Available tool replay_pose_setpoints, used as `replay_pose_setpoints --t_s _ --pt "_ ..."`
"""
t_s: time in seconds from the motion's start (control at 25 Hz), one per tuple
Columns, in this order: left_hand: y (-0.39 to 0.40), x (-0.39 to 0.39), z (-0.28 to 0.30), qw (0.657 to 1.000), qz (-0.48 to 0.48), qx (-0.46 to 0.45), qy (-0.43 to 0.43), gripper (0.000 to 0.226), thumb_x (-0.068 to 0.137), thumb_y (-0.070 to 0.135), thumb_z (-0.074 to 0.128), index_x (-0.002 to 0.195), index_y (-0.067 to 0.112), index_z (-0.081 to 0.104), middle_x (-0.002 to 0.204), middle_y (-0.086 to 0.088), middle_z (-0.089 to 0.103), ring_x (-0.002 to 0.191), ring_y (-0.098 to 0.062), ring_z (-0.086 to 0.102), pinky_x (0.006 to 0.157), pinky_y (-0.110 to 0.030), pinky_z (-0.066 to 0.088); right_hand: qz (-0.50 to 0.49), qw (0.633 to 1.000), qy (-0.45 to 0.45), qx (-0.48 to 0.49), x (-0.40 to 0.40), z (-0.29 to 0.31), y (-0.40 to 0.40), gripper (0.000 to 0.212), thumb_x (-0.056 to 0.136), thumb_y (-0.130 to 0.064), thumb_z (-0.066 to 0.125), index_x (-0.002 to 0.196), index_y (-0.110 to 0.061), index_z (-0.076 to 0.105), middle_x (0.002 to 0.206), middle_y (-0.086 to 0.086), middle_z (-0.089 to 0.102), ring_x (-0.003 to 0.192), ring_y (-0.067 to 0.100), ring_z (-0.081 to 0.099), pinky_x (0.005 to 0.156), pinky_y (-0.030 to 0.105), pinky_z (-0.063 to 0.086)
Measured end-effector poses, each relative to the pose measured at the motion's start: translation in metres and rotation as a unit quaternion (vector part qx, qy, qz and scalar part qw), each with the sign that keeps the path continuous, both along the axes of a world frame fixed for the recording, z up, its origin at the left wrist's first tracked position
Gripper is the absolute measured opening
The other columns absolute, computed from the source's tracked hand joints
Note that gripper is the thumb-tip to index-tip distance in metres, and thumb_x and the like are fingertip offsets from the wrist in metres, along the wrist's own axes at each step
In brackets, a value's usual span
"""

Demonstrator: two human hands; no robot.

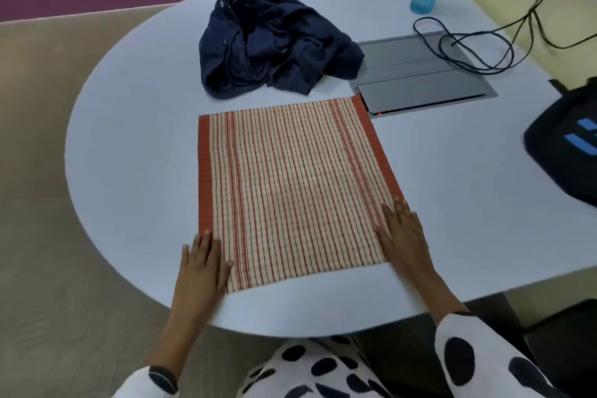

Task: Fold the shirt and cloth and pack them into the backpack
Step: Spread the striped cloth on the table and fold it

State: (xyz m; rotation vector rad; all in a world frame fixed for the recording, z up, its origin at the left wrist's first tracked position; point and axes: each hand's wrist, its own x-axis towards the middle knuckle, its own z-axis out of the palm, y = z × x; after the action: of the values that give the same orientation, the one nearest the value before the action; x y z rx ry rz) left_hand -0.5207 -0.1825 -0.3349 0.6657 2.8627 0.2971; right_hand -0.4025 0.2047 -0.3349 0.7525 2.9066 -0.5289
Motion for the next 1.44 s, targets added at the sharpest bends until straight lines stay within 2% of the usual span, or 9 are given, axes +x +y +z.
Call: replay_pose_setpoints --t_s 0.24,0.52,0.68,0.84,0.96,1.08,1.16,1.24,1.44 --pt "-0.02 0.045 0.019 0.997 -0.056 0.049 0.023 0.045 0.095 0.038 0.049 0.117 0.002 0.064 0.127 -0.017 0.06 0.105 -0.03 0.064 0.089 -0.043 0.052 -0.044 0.997 0.059 -0.025 0.07 0.007 -0.02 0.046 0.097 -0.031 0.048 0.14 -0.016 0.044 0.151 0.006 0.036 0.141 0.023 0.03 0.117 0.044 0.021" --pt "-0.041 0.05 0.023 0.988 -0.144 0.002 0.059 0.047 0.056 0.01 0.09 0.1 0.009 0.072 0.11 -0.012 0.069 0.083 -0.025 0.071 0.068 -0.038 0.059 -0.042 0.996 0.05 -0.069 0.098 0.025 -0.018 0.042 0.093 -0.001 0.051 0.134 -0.012 0.054 0.147 0.004 0.042 0.139 0.021 0.035 0.111 0.03 0.017" --pt "-0.034 0.035 0.035 0.971 -0.203 -0.041 0.122 0.045 0.046 0.004 0.089 0.085 0.015 0.069 0.084 -0.003 0.069 0.069 -0.02 0.065 0.063 -0.034 0.053 -0.02 0.997 0.074 0.004 0.092 0.032 -0.007 0.025 0.091 -0.011 0.059 0.114 -0.013 0.067 0.123 0.008 0.065 0.114 0.024 0.058 0.099 0.034 0.041" --pt "-0.014 -0.004 0.053 0.986 -0.105 0.066 0.114 0.038 0.063 -0.004 0.079 0.097 0.01 0.068 0.089 -0.004 0.068 0.073 -0.022 0.06 0.06 -0.032 0.049 -0.138 0.965 0.184 -0.125 0.059 0.057 0.012 0.015 0.086 -0.009 0.066 0.1 -0.01 0.072 0.098 0.006 0.071 0.095 0.022 0.062 0.09 0.038 0.049" --pt "0.004 -0.046 0.075 0.971 0.036 0.237 0.0 0.025 0.081 0.002 0.069 0.103 0.014 0.067 0.088 0.004 0.068 0.074 -0.01 0.06 0.065 -0.018 0.047 -0.25 0.879 0.268 -0.304 0.021 0.07 0.035 0.017 0.08 -0.005 0.072 0.096 -0.012 0.072 0.088 -0.002 0.072 0.094 0.027 0.068 0.086 0.031 0.057" --pt "0.018 -0.097 0.087 0.923 0.146 0.349 -0.065 0.014 0.085 0.008 0.068 0.096 0.016 0.069 0.087 0.003 0.07 0.077 -0.01 0.066 0.063 -0.011 0.05 -0.285 0.804 0.323 -0.409 -0.025 0.082 0.056 0.05 0.055 -0.035 0.087 0.095 -0.01 0.072 0.08 -0.003 0.074 0.087 0.02 0.071 0.071 0.02 0.058" --pt "0.027 -0.131 0.089 0.901 0.188 0.382 -0.082 0.009 0.086 0.012 0.067 0.094 0.014 0.071 0.088 0.002 0.071 0.08 -0.014 0.068 0.066 -0.01 0.05 -0.289 0.793 0.332 -0.422 -0.059 0.086 0.07 0.081 0.03 -0.054 0.09 0.095 -0.009 0.072 0.082 0.001 0.075 0.079 0.013 0.071 0.067 0.019 0.057" --pt "0.038 -0.161 0.087 0.874 0.226 0.417 -0.108 0.011 0.087 0.014 0.067 0.097 0.011 0.072 0.092 0.0 0.072 0.085 -0.017 0.068 0.073 -0.018 0.05 -0.286 0.789 0.335 -0.429 -0.093 0.089 0.083 0.09 0.022 -0.057 0.09 0.095 -0.009 0.071 0.084 0.004 0.075 0.077 0.013 0.071 0.066 0.019 0.057" --pt "0.069 -0.229 0.076 0.78 0.32 0.51 -0.169 0.015 0.085 0.012 0.068 0.099 0.008 0.07 0.096 -0.003 0.07 0.086 -0.019 0.067 0.082 -0.032 0.053 -0.282 0.797 0.332 -0.417 -0.178 0.091 0.108 0.064 0.036 -0.042 0.083 0.091 -0.011 0.071 0.084 0.003 0.074 0.081 0.016 0.072 0.069 0.022 0.058"
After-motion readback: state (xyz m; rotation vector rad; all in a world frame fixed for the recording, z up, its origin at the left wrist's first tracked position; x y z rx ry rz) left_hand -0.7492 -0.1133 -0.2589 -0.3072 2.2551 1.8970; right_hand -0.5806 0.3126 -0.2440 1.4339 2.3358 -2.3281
